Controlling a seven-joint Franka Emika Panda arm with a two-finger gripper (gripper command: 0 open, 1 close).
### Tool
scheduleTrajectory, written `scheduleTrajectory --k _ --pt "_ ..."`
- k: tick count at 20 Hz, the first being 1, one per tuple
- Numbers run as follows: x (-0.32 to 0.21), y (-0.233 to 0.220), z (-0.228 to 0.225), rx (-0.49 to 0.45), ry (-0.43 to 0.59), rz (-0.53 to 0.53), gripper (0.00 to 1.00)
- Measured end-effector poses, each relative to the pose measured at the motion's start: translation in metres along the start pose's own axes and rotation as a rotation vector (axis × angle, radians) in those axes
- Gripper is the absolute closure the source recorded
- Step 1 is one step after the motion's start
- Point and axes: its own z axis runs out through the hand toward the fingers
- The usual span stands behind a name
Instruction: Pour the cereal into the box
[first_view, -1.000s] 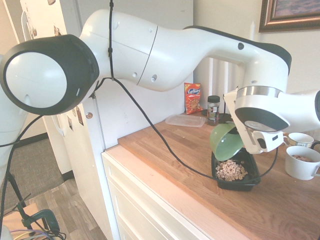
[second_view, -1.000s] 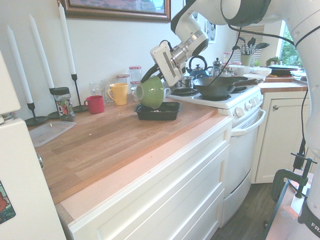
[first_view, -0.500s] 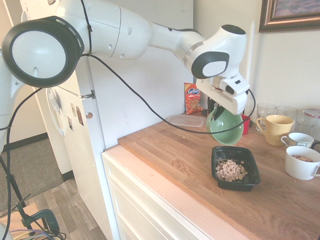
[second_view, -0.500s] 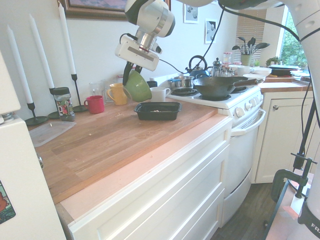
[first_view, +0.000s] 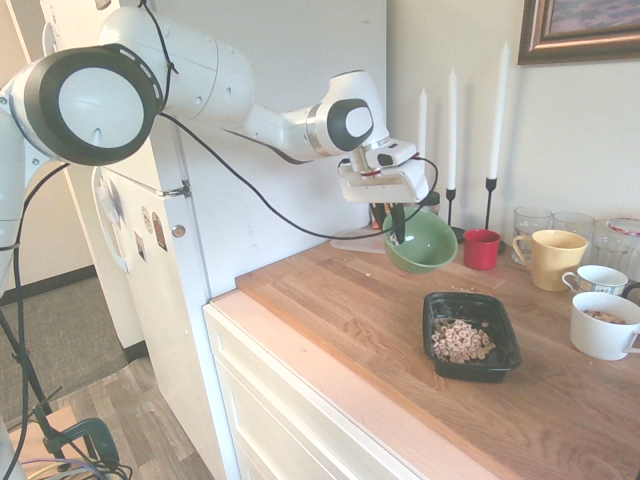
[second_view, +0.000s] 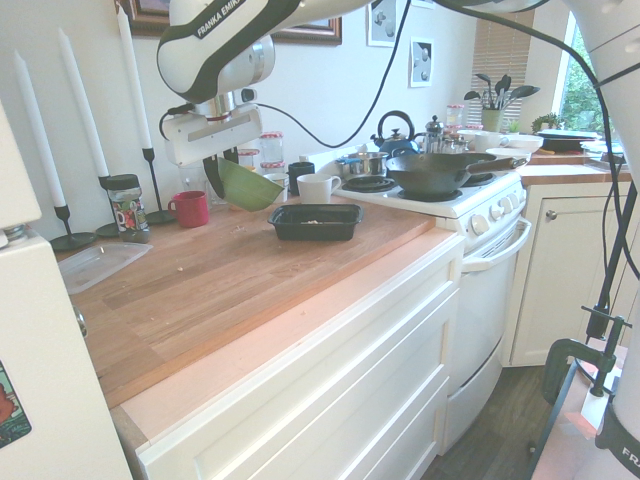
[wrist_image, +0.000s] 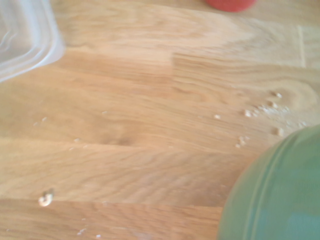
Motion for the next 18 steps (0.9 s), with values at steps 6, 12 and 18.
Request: scheduleTrajectory --k 6,12,18 --pt "-0.063 -0.038 0.019 -0.060 0.195 -0.155 1.00" --pt "-0.115 -0.052 0.041 -0.127 0.299 -0.282 1.00" --pt "-0.137 -0.054 0.066 -0.173 0.319 -0.352 1.00"
